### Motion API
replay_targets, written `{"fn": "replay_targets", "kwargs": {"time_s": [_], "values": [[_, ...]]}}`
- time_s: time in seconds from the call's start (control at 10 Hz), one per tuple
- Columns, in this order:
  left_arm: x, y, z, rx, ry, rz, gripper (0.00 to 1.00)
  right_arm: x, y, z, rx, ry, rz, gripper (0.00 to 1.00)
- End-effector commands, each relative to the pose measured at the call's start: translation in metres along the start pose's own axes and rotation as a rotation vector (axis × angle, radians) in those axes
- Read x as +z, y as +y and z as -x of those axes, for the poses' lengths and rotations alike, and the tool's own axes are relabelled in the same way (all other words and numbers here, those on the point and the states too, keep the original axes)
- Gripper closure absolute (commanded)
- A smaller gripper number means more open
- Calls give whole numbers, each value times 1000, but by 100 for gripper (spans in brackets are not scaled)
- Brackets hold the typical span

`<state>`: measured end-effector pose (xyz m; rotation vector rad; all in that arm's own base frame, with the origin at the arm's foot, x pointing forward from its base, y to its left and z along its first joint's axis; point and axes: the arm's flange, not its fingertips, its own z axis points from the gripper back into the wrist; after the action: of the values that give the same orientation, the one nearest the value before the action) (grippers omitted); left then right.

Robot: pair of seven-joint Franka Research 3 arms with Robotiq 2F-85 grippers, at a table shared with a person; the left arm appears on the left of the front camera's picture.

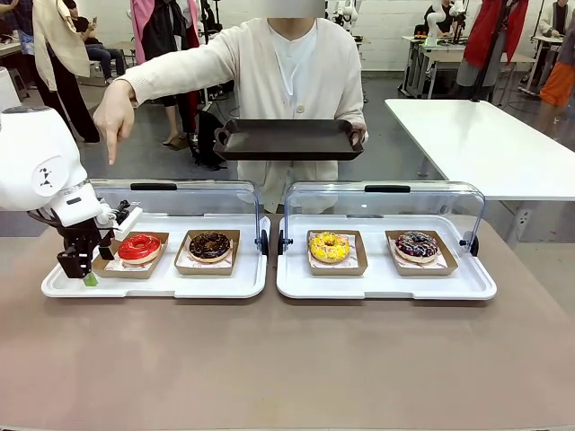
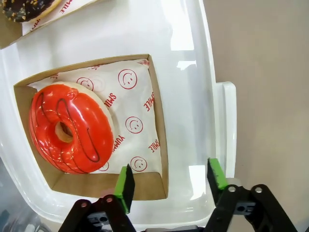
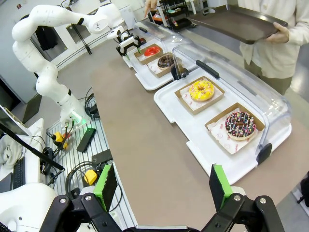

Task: Provide the desired donut to the person.
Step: Pick up and lift the Paper togo box containing the Donut pointed at by the person.

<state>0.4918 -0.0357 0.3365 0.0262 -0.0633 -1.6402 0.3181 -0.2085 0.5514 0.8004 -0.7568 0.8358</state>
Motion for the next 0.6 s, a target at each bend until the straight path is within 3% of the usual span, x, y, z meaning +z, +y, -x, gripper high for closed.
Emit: {"fn": "replay_targets", "kwargs": {"time_s": [0.0, 0.1, 0.2, 0.4, 0.5], "values": [[-1, 3, -1, 9, -1, -19, 100, 0, 0, 0, 7, -12, -8, 0], [-1, 3, 0, 6, -2, -21, 100, 0, 0, 0, 7, -12, -8, 0], [-2, 2, 0, 4, -3, -20, 80, 0, 0, 0, 7, -12, -8, 0], [-4, 1, 0, -13, -13, -6, 100, 0, 0, 0, 7, -12, -8, 0], [-5, 0, 0, -22, -23, 4, 100, 0, 0, 0, 7, -12, -8, 0]]}}
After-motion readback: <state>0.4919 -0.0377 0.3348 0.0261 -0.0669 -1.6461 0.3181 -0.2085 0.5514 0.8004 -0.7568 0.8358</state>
